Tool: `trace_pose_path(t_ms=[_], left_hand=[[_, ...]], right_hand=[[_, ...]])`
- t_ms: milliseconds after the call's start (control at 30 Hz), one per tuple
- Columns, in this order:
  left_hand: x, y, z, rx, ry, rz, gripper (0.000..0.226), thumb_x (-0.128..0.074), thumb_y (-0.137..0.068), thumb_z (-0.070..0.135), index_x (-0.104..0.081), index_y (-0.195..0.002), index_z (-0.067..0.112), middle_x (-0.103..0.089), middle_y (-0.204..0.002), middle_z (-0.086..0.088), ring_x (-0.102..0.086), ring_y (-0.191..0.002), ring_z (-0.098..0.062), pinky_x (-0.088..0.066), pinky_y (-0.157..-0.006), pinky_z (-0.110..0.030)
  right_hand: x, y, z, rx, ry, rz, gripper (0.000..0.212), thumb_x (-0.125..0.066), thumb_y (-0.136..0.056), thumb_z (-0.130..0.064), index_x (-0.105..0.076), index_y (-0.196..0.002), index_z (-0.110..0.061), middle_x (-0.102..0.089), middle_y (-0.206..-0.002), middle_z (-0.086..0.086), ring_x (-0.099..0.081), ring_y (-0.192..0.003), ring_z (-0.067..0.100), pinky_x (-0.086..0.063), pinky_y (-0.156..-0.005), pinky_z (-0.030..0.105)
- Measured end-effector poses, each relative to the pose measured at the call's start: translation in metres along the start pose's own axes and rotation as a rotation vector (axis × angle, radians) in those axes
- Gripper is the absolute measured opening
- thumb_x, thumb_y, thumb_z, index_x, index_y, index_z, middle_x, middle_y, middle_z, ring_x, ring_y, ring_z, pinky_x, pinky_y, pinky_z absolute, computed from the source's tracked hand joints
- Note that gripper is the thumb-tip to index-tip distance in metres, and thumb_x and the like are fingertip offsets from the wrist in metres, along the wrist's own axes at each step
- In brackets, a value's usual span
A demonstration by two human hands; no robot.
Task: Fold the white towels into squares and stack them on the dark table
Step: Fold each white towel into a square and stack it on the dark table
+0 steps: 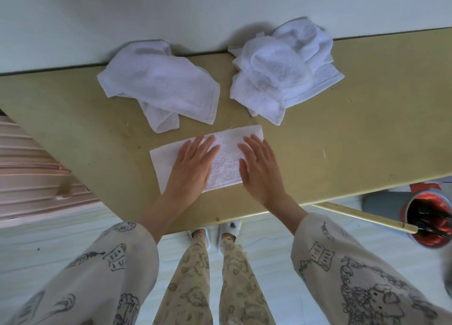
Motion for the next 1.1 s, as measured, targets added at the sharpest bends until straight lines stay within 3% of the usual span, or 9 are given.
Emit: trace_pose_path(t_ms=[100,200,367,600,767,833,900,1000,1100], left_hand=[[-0.014,-0.002,-0.001,0.019,-0.05,-0.049,0.041,-0.038,-0.093,0.017,-0.045,-0.133,0.008,-0.042,-0.143,-0.01,-0.036,-0.134,-0.027,-0.03,-0.109,-0.051],[-0.018,0.003,-0.012,0.098,-0.076,-0.07,0.051,-0.038,-0.092,0.032,-0.041,-0.137,0.009,-0.039,-0.146,-0.009,-0.036,-0.135,-0.028,-0.024,-0.112,-0.05],[-0.02,0.009,-0.035,0.211,-0.172,-0.133,0.065,-0.033,-0.089,0.057,-0.033,-0.142,0.02,-0.032,-0.15,-0.01,-0.029,-0.138,-0.03,-0.019,-0.112,-0.054],[-0.024,0.007,-0.035,0.22,-0.229,-0.169,0.069,-0.026,-0.088,0.06,-0.023,-0.146,0.023,-0.021,-0.153,-0.013,-0.019,-0.141,-0.035,-0.011,-0.106,-0.065],[-0.025,0.008,-0.036,0.285,-0.199,-0.174,0.071,-0.022,-0.086,0.061,-0.021,-0.146,0.024,-0.018,-0.154,-0.014,-0.016,-0.141,-0.036,-0.011,-0.104,-0.068],[-0.025,0.013,-0.035,0.342,-0.178,-0.183,0.071,-0.02,-0.087,0.06,-0.019,-0.147,0.023,-0.018,-0.154,-0.015,-0.017,-0.141,-0.036,-0.013,-0.104,-0.068],[-0.024,0.023,-0.035,0.404,-0.169,-0.182,0.07,-0.02,-0.087,0.059,-0.016,-0.147,0.022,-0.017,-0.154,-0.015,-0.019,-0.14,-0.035,-0.014,-0.104,-0.068],[-0.019,0.042,-0.032,0.5,-0.165,-0.147,0.067,-0.023,-0.09,0.054,-0.02,-0.147,0.018,-0.022,-0.152,-0.016,-0.025,-0.137,-0.036,-0.017,-0.105,-0.064],[-0.01,0.058,-0.027,0.59,-0.143,-0.135,0.062,-0.027,-0.089,0.048,-0.033,-0.142,0.015,-0.037,-0.142,-0.02,-0.042,-0.123,-0.041,-0.035,-0.096,-0.058]], right_hand=[[-0.028,-0.019,-0.017,-0.005,-0.004,-0.075,0.039,-0.038,-0.093,-0.018,-0.054,-0.123,0.001,-0.052,-0.133,0.021,-0.045,-0.128,0.034,-0.03,-0.109,0.047],[-0.041,-0.021,-0.004,-0.052,0.063,-0.11,0.046,-0.035,-0.095,-0.024,-0.049,-0.13,0.0,-0.048,-0.138,0.02,-0.044,-0.13,0.033,-0.028,-0.109,0.045],[-0.041,-0.006,0.03,-0.177,0.194,-0.173,0.057,-0.033,-0.093,-0.047,-0.036,-0.142,-0.018,-0.029,-0.15,0.02,-0.025,-0.14,0.035,-0.016,-0.114,0.043],[-0.045,-0.006,0.038,-0.229,0.215,-0.246,0.065,-0.029,-0.09,-0.056,-0.025,-0.146,-0.023,-0.018,-0.153,0.021,-0.015,-0.142,0.037,-0.007,-0.116,0.045],[-0.042,-0.009,0.039,-0.215,0.152,-0.388,0.068,-0.014,-0.089,-0.059,-0.006,-0.148,-0.027,0.0,-0.157,0.014,0.005,-0.145,0.028,0.007,-0.116,0.044],[-0.029,-0.006,0.042,-0.236,0.071,-0.319,0.063,-0.019,-0.092,-0.05,-0.013,-0.149,-0.022,-0.01,-0.157,0.012,-0.004,-0.145,0.027,0.002,-0.115,0.046],[-0.009,0.003,0.049,-0.326,0.004,-0.182,0.054,-0.028,-0.093,-0.035,-0.033,-0.143,-0.014,-0.031,-0.15,0.014,-0.023,-0.141,0.03,-0.012,-0.114,0.05],[0.018,0.023,0.053,-0.492,-0.025,0.019,0.033,-0.042,-0.088,-0.017,-0.06,-0.114,-0.007,-0.058,-0.119,0.015,-0.052,-0.111,0.036,-0.04,-0.095,0.048],[0.012,0.034,0.049,-0.698,-0.188,-0.07,0.021,-0.046,-0.093,-0.013,-0.06,-0.107,-0.006,-0.058,-0.106,0.013,-0.055,-0.094,0.033,-0.04,-0.081,0.039]])
Point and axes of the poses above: each hand's wrist, its own y-axis away from the middle knuckle, its own x-axis out of the back of the hand, z = x × y, the point moved 8 cm from there along -y, towards the middle knuckle
